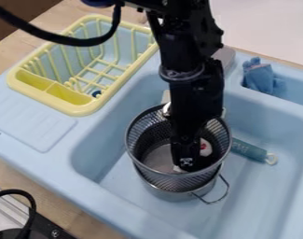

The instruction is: Moved the black and white cake into the yellow drainer on the left side of the sink

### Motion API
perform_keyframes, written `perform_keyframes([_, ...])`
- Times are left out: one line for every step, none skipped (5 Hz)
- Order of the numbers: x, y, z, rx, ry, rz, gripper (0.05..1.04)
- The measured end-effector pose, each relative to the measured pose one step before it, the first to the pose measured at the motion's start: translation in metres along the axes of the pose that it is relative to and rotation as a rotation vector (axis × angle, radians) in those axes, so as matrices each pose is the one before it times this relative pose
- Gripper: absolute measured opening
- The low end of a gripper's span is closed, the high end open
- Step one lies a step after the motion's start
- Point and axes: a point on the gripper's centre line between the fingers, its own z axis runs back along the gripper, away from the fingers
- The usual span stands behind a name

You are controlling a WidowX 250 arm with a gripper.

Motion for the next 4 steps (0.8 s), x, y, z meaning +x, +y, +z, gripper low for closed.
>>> perform_keyframes([-0.00409, -0.00262, 0.00540, 0.0051, 0.0116, 0.0216, 0.305])
perform_keyframes([-0.00252, 0.00141, 0.00771, 0.0053, 0.0512, 0.0353, 0.304])
perform_keyframes([-0.00046, -0.00300, 0.02123, 0.0515, -0.0159, -0.0160, 0.304])
perform_keyframes([0.00483, -0.00123, 0.01563, 0.0145, -0.0605, -0.0461, 0.304])
